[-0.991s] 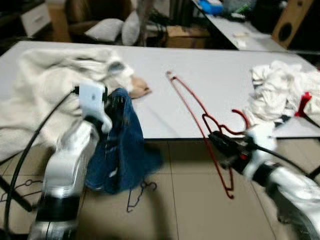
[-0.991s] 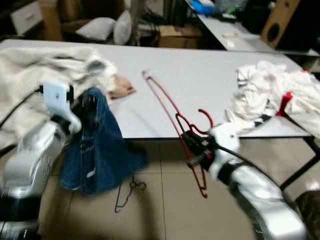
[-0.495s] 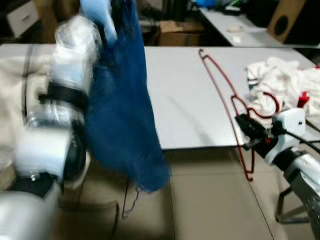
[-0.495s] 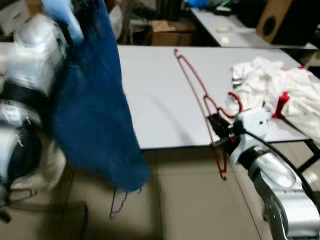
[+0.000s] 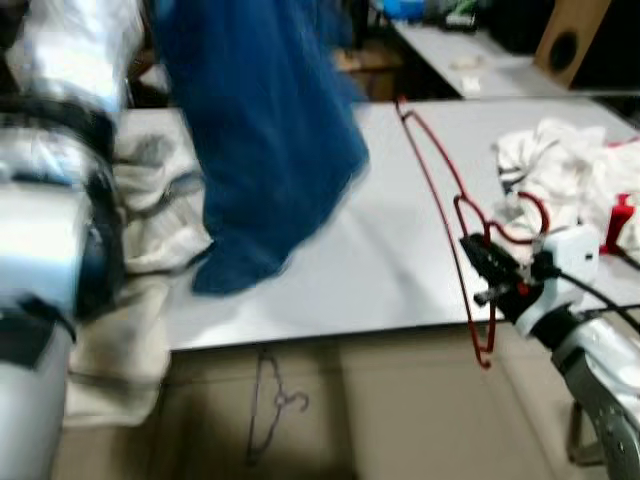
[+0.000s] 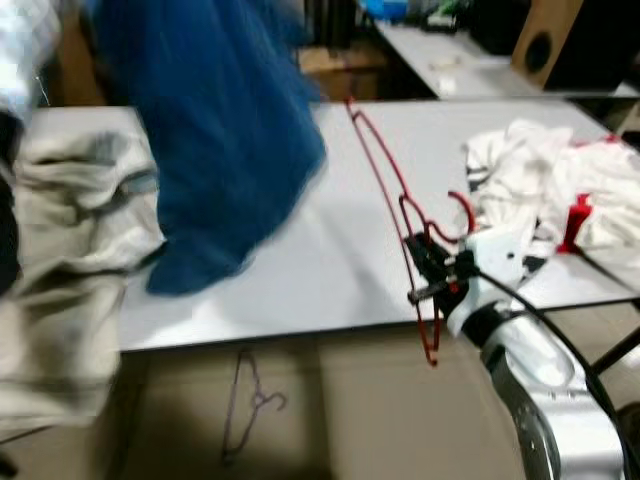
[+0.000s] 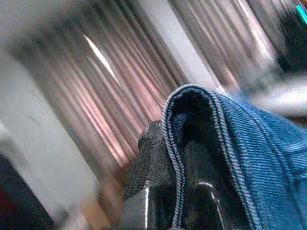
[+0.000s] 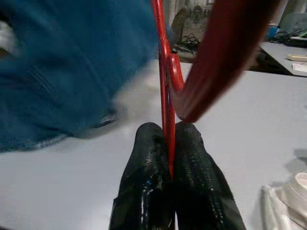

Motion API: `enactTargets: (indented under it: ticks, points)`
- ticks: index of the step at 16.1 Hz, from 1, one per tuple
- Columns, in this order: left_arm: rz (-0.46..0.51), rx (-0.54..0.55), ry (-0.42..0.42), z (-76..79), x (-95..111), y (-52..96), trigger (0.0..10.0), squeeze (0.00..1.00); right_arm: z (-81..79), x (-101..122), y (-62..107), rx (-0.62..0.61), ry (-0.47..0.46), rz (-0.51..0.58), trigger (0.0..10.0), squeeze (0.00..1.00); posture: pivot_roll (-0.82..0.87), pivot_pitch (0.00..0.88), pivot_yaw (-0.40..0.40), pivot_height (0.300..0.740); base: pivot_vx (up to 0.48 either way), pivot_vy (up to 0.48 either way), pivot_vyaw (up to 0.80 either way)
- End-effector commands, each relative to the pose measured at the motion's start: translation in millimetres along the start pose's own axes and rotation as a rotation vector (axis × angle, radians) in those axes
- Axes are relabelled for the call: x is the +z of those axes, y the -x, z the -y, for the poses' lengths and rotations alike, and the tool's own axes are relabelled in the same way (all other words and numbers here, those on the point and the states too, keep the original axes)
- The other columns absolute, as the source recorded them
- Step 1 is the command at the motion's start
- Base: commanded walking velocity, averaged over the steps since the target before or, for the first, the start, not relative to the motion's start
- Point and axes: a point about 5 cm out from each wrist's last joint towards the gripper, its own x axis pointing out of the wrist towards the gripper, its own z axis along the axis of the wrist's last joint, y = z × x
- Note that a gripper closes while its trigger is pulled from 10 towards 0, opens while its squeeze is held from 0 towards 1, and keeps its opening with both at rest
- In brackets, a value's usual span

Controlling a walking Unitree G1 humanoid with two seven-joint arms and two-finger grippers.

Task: Hang hanger

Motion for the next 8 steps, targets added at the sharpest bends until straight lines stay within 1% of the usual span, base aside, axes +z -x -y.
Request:
enactTargets:
  ticks: [1, 2, 3, 4, 5, 6, 7, 8]
  points:
    - [-0.138, -0.149, -0.011, 28.2, -44.6, 15.8, 10.0, 0.00, -6.2, -3.4, 2.2, 0.043, 0.004, -0.021, 10.0, 0.00, -0.12, 0.000, -0.004, 0.740, 0.000, 0.000, 0.00]
    - [-0.220, -0.219, -0.018, 38.7, -70.3, 29.6, 10.0, 0.00, -9.2, -5.2, 2.8, 0.058, 0.000, -0.029, 10.0, 0.00, -0.11, 0.000, -0.011, 0.740, 0.000, 0.000, 0.00]
    - [-0.252, -0.249, -0.028, 42.4, -80.2, 35.8, 10.0, 0.00, -10.4, -5.7, 3.0, 0.065, -0.001, -0.032, 10.0, 0.00, -0.11, 0.000, -0.014, 0.740, 0.000, 0.000, 0.00]
    - [-0.353, -0.327, -0.012, 49.0, -110.8, 58.6, 10.0, 0.00, -13.3, -6.4, 2.1, 0.085, -0.009, -0.036, 10.0, 0.00, -0.10, 0.000, -0.030, 0.740, 0.000, 0.000, 0.00]
    - [-0.437, -0.372, 0.019, 45.6, -131.2, 77.5, 10.0, 0.60, -15.2, -7.3, 0.4, 0.101, -0.013, -0.040, 10.0, 0.00, -0.10, 0.000, -0.030, 0.740, 0.000, 0.000, 0.00]
    - [-0.454, -0.373, 0.026, 43.0, -134.8, 81.4, 10.0, 0.60, -15.6, -7.5, -0.1, 0.105, -0.011, -0.042, 10.0, 0.00, -0.10, 0.000, -0.030, 0.740, 0.000, 0.000, 0.00]
    - [-0.495, -0.378, 0.047, 22.4, -142.6, 95.7, 10.0, 1.00, -17.1, -7.7, -2.5, 0.119, -0.015, -0.041, 10.0, 0.00, -0.09, 0.000, -0.039, 0.740, 0.000, 0.000, 0.00]
    - [-0.497, -0.377, 0.053, 15.2, -143.1, 99.4, 10.0, 1.00, -17.3, -7.7, -3.0, 0.121, -0.015, -0.041, 10.0, 0.00, -0.08, 0.000, -0.047, 0.740, 0.000, 0.000, 0.00]
